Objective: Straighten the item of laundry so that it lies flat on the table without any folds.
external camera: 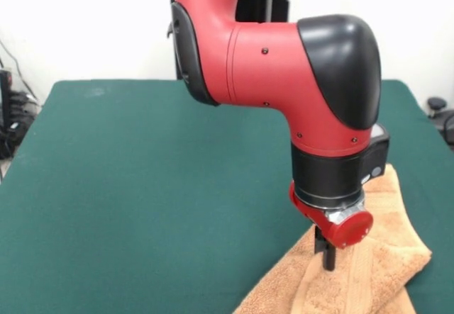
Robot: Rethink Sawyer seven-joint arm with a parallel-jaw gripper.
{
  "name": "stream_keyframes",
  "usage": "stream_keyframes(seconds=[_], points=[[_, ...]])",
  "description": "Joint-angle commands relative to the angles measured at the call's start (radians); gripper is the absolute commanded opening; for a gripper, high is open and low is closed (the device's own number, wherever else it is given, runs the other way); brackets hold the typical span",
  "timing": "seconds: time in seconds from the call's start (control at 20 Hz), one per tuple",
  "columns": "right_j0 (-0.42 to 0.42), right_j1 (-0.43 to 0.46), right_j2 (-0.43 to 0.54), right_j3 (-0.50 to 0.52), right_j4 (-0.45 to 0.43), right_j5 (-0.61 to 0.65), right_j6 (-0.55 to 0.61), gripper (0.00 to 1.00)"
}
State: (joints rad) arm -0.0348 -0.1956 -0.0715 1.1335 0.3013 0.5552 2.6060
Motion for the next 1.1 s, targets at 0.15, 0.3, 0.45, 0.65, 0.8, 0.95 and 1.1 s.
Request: stream_keyframes(seconds=[0.15, 0.3, 0.45, 0.65, 0.8, 0.95, 1.1], points=[[0.016, -0.057, 0.079, 0.203, -0.098, 0.015, -0.059, 0.00], [-0.013, -0.073, 0.102, 0.226, -0.121, 0.007, -0.081, 0.00], [-0.033, -0.116, 0.099, 0.270, -0.145, 0.025, -0.091, 0.00], [-0.095, -0.206, 0.105, 0.371, -0.193, 0.065, -0.165, 0.00], [-0.147, -0.225, 0.133, 0.409, -0.234, 0.056, -0.209, 0.00], [-0.184, -0.220, 0.158, 0.417, -0.275, 0.032, -0.221, 0.00], [-0.217, -0.222, 0.184, 0.422, -0.316, 0.025, -0.225, 0.00]])
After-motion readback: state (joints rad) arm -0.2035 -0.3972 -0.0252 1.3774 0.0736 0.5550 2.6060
